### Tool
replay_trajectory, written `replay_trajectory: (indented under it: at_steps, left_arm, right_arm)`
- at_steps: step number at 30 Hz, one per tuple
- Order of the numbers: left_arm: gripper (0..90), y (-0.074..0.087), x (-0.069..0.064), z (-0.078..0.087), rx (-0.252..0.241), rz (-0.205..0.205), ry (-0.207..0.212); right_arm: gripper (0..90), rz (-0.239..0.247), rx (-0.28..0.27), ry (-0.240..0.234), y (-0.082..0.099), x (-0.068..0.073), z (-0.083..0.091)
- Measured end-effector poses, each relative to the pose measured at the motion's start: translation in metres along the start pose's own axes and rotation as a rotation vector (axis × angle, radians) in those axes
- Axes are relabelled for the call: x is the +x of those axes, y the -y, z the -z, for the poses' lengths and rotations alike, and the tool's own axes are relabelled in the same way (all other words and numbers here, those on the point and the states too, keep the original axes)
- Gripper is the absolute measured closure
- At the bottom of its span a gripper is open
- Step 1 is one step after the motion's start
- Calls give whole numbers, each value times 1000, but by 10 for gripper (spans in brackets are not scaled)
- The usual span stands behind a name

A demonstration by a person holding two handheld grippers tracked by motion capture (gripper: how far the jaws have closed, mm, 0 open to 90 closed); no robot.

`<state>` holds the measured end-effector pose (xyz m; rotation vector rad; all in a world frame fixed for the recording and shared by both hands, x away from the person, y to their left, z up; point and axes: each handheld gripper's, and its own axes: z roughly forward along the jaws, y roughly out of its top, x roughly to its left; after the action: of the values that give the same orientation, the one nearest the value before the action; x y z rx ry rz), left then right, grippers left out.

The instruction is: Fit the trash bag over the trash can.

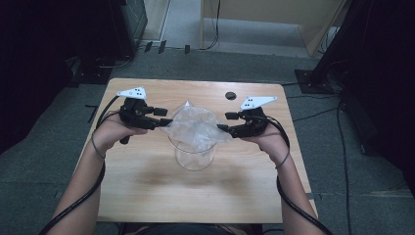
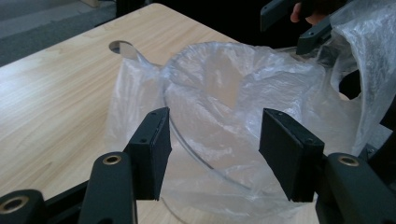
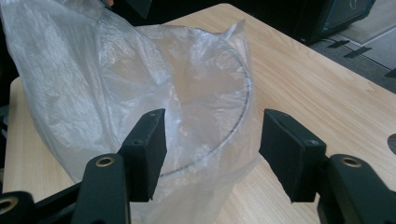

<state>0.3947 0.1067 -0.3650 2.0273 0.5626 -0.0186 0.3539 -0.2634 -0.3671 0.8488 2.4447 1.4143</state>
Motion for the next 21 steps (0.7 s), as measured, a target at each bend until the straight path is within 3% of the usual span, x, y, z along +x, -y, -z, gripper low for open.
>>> replay_trajectory:
  at_steps: [13,21]
  left_arm:
    - [403,7,-13,2,32,-25,3]
    - [399,10,-21,6,11,-22,45]
  right_arm:
    - [378,-3,8,-17,5,12,-2]
    - [366,-3,18,-36,11,22,2]
